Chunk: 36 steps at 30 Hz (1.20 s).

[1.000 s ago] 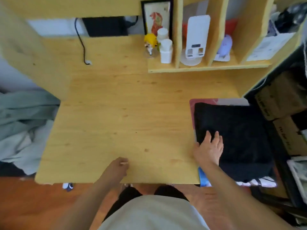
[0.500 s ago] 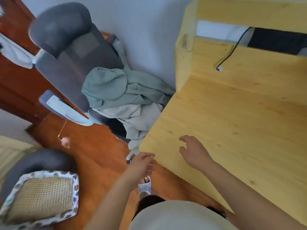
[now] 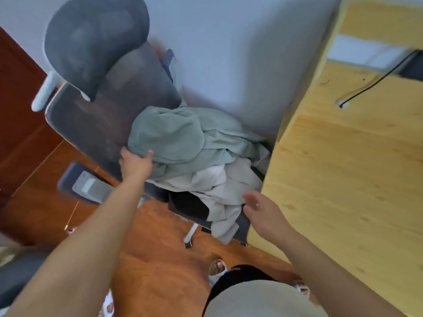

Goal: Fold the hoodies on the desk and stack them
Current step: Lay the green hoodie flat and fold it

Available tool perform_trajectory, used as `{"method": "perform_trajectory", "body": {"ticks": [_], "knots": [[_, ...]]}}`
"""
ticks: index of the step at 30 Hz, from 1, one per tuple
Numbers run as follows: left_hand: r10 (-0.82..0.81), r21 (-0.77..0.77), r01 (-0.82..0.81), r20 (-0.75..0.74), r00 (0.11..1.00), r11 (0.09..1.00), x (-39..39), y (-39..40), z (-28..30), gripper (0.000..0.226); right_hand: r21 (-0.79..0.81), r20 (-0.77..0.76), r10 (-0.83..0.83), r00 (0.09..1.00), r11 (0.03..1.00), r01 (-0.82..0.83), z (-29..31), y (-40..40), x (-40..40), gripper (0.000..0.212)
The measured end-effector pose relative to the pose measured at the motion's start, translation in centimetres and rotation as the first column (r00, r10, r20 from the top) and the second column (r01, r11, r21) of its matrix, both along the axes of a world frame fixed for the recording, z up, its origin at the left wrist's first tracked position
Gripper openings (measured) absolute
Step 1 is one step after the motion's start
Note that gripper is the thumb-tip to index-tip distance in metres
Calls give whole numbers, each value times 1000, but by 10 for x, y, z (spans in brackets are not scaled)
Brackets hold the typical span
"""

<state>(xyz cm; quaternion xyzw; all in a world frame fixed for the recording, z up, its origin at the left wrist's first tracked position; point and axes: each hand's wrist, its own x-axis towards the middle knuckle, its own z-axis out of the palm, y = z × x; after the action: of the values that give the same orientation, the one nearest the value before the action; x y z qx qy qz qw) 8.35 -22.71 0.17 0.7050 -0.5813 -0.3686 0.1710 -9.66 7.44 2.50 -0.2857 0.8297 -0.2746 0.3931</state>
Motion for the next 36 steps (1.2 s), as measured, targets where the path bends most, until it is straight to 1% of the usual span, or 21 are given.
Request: {"method": "perform_trajectory", "body": {"ticks": [2, 3, 4, 5, 7, 8, 9, 11, 13, 15, 16, 18, 20, 22, 23, 25, 27, 29, 31, 33, 36], "knots": [[48, 105, -39, -84, 995, 994, -6, -40, -8, 78, 40, -21, -29, 999, 999, 30, -2, 3, -3, 36], [79, 173, -55, -136, 988, 983, -9, -48, -9, 71, 53, -24, -45, 999, 997, 47, -1, 5, -5, 35], [96, 208, -57, -180, 979, 976, -13, -52, -11, 63, 57, -26, -70, 997, 996, 72, 0, 7, -7, 34], [103, 204, -57, -222, 970, 977, -19, -51, -5, 54, 52, -31, -100, 994, 993, 102, 1, 8, -10, 32], [100, 122, -64, -316, 943, 990, -38, -44, 25, 43, 39, -35, -159, 987, 986, 161, 4, 9, -16, 29], [100, 100, -64, -412, 906, 993, -49, -41, 44, 38, 33, -29, -190, 981, 981, 191, 6, 9, -19, 29], [109, 120, -53, -535, 838, 991, -61, -35, 70, 31, 22, -17, -225, 974, 974, 225, 9, 11, -24, 28], [85, 130, 20, -750, 655, 991, -79, -23, 124, 20, -12, -7, -295, 955, 955, 295, 20, 15, -34, 27], [6, 86, 139, -867, 498, 987, -98, -2, 185, 17, -65, -22, -337, 941, 940, 335, 44, 18, -46, 28], [-45, 52, 259, -934, 355, 965, -119, 27, 243, 16, -157, -33, -339, 940, 931, 331, 79, 19, -61, 31], [-64, 32, 314, -955, 291, 949, -132, 46, 272, 18, -216, -41, -327, 944, 925, 311, 102, 20, -69, 33], [-124, -33, 391, -970, 210, 920, -156, 84, 326, 23, -346, -70, -300, 951, 902, 259, 154, 23, -84, 43], [-210, -121, 451, -966, 153, 884, -175, 129, 381, 23, -500, -106, -272, 956, 846, 186, 212, 36, -93, 63], [-287, -204, 503, -953, 93, 840, -188, 176, 430, 30, -626, -137, -233, 963, 774, 98, 264, 57, -97, 86], [-314, -237, 523, -947, 64, 819, -193, 197, 451, 34, -666, -153, -218, 964, 743, 63, 286, 70, -97, 95], [-369, -300, 540, -929, 20, 786, -196, 242, 490, 36, -723, -179, -221, 959, 690, 23, 317, 99, -99, 105], [-437, -375, 523, -899, -5, 765, -197, 286, 522, 28, -788, -159, -250, 955, 615, 30, 339, 137, -104, 102], [-460, -414, 492, -888, -32, 766, -197, 327, 546, 21, -851, -108, -284, 953, 522, 59, 357, 183, -111, 94], [-444, -414, 463, -895, -47, 784, -201, 362, 561, 14, -892, -78, -302, 950, 446, 68, 372, 230, -120, 82], [-425, -397, 454, -904, -44, 798, -206, 393, 568, 9, -913, -72, -303, 950, 404, 59, 384, 267, -127, 72], [-402, -357, 471, -916, -6, 807, -214, 433, 569, 6, -935, -48, -274, 960, 350, 53, 400, 303, -135, 72]]}}
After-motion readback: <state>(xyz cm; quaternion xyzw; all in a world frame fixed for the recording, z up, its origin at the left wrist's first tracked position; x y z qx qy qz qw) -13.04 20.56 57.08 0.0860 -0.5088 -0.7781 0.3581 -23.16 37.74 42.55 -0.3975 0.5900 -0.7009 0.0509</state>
